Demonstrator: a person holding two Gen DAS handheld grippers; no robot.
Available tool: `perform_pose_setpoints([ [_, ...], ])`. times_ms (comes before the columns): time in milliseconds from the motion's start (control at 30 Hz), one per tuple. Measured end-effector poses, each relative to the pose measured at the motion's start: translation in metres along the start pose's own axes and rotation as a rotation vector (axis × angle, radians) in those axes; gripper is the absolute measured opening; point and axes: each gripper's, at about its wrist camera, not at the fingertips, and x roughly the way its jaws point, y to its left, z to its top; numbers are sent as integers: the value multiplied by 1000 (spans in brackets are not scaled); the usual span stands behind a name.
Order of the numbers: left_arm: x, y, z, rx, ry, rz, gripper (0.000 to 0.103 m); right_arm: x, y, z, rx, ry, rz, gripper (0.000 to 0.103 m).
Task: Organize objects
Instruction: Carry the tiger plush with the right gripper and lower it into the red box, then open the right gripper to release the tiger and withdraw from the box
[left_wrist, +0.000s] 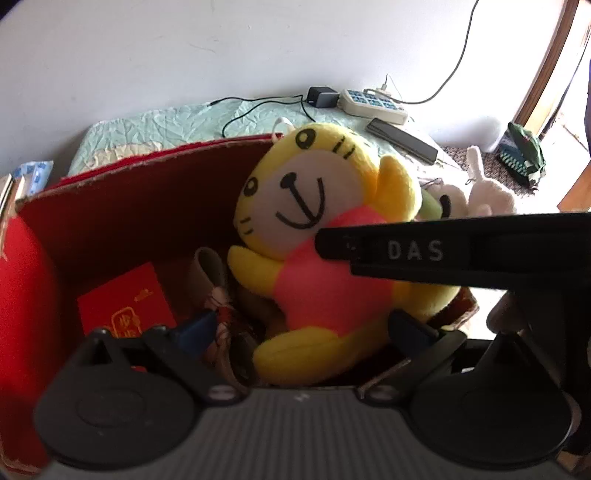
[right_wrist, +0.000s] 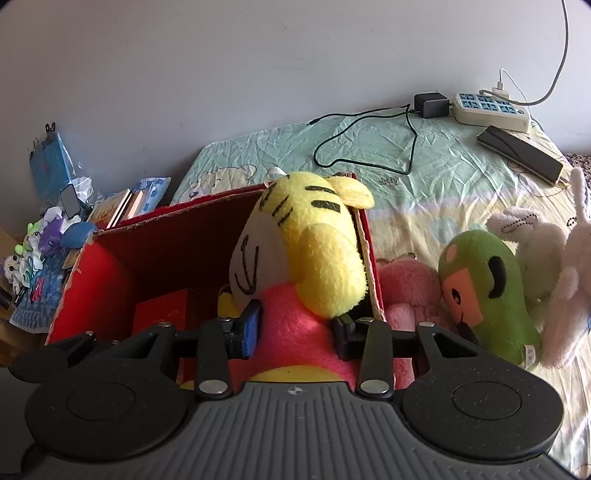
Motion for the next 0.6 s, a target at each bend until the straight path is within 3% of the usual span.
perform_pose_setpoints([
  [233, 3, 2, 1, -7, 11, 13, 103, -20, -11, -5, 67, -43, 63, 50],
  [333, 0, 4, 0, -18, 9, 17, 103, -30, -16, -7, 90, -65, 69, 45],
  [400, -2, 5, -1, -22, 5, 23, 102, -34, -18, -8, 101, -74, 79, 33],
  [600, -10, 0, -1, -1, -2, 70, 101, -28, -20, -10, 97, -68, 45, 28],
])
